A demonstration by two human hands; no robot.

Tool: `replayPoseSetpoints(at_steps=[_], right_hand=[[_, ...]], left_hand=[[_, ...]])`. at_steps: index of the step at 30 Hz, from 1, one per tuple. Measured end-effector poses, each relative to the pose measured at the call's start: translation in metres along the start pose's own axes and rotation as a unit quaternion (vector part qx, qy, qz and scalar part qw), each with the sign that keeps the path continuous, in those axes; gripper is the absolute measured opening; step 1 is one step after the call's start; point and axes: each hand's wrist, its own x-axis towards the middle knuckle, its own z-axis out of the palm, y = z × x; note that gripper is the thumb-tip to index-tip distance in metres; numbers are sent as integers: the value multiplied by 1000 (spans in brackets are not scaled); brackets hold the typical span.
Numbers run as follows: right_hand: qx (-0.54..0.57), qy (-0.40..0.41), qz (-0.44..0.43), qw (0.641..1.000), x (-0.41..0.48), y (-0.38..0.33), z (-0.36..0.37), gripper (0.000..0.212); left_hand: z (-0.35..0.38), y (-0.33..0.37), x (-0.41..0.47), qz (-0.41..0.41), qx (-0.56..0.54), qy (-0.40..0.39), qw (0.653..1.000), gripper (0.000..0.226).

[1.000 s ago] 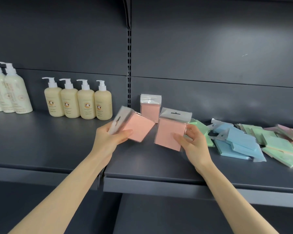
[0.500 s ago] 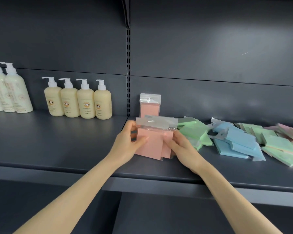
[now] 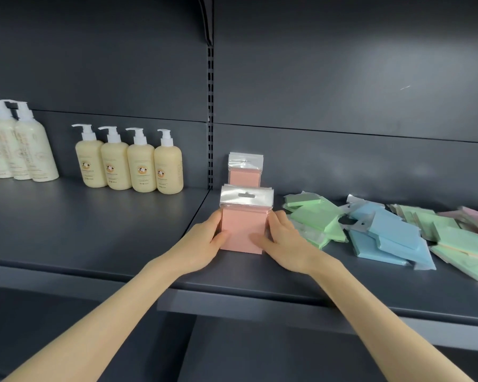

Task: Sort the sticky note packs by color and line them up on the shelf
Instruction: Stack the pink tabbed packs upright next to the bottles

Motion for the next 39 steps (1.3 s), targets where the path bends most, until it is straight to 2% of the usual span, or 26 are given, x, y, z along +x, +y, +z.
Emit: replayPoseSetpoints(at_steps=[2, 5, 12, 15, 19, 23, 27, 32, 34, 39], right_hand=[[4, -31, 6, 1000, 3, -3, -8, 10], [5, -14, 7, 1000, 14, -3, -17, 10], [24, 69, 68, 995, 69, 11, -26, 35], [25, 84, 102, 991, 97, 17, -28, 35], [21, 97, 123, 987, 128, 26, -25, 37], [-23, 97, 135, 986, 151, 32, -18, 40], [-44, 83, 151, 984, 155, 35, -16, 43], [-68, -3, 150, 986, 156, 33, -18, 51], [-64, -28, 155, 985, 157, 33, -19, 46], [-48, -76, 164, 982, 162, 35, -19, 51]], left_hand=[[-1, 2, 3, 3, 9, 5, 1000, 41], [-1, 4, 15, 0, -9, 34, 999, 33], [-13, -7, 75, -10, -6, 64, 998, 29], [-18, -15, 107, -1, -2, 59, 998, 32], [-19, -30, 141, 7, -13, 72, 997, 22], [-15, -48, 162, 14, 82, 106, 991, 31], [-12, -61, 167, 12, 83, 73, 994, 50], [-16, -66, 171, 25, 13, -70, 997, 62], [-13, -68, 174, 24, 12, -80, 996, 62], [-12, -68, 177, 19, 29, -97, 995, 56]])
